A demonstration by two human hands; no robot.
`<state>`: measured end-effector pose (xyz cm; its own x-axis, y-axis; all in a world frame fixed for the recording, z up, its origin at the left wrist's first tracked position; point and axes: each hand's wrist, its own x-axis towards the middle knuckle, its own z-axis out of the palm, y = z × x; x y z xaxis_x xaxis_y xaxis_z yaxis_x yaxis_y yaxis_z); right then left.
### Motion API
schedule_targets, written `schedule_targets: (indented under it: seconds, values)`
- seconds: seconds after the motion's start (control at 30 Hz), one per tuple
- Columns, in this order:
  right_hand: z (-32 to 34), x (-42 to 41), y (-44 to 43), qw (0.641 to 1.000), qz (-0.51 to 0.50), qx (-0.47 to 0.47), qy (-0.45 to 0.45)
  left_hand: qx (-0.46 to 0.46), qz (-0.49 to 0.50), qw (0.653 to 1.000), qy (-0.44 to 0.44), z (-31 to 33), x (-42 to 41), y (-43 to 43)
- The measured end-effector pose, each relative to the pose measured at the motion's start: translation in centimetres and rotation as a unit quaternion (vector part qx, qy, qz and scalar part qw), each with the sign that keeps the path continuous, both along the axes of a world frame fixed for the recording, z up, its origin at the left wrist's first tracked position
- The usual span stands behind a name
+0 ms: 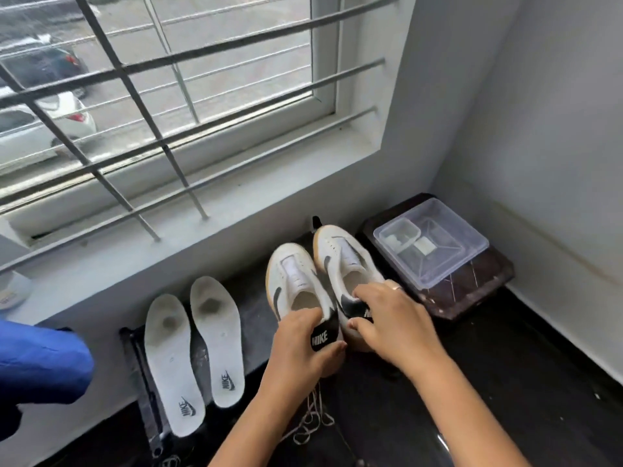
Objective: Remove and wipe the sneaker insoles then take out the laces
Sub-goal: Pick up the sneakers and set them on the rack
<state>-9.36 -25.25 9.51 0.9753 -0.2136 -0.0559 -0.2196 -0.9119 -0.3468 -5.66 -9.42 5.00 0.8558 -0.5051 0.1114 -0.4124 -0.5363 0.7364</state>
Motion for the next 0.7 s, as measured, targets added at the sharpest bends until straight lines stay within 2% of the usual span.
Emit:
schedule_targets:
  seconds: [0.17,0.33,0.7]
  values:
    - [-7.4,2.7,0.8,0.999,0.006,0.033,-0.027,0.046,0.061,0.997,0.007,-6.6,2.1,1.2]
    - [-12.9,3.5,0.8,0.998,0.042,0.014,-0.051,0.069,0.128,0.989,0.022,-10.4,2.9,1.0]
    - [-16.3,4.6,2.2,0.991,-0.036,0.0,-0.125,0.071,0.123,0.99,-0.02,-12.8,0.9,0.8]
